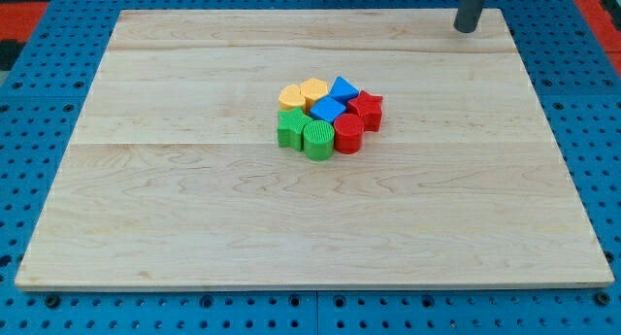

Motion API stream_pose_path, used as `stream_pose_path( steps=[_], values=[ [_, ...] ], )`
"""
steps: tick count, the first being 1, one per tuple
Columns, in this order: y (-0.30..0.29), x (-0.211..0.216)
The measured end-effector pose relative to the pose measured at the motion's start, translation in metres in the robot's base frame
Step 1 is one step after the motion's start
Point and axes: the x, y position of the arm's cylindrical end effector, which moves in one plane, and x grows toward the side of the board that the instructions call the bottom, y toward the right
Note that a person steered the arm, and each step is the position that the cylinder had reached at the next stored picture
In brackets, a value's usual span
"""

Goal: Point your arm at yellow hexagon

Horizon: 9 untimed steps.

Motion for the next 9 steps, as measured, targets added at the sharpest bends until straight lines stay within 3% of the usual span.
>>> stream_pose_path(
  steps=[9],
  values=[
    [-0.121,0.061]
  ],
)
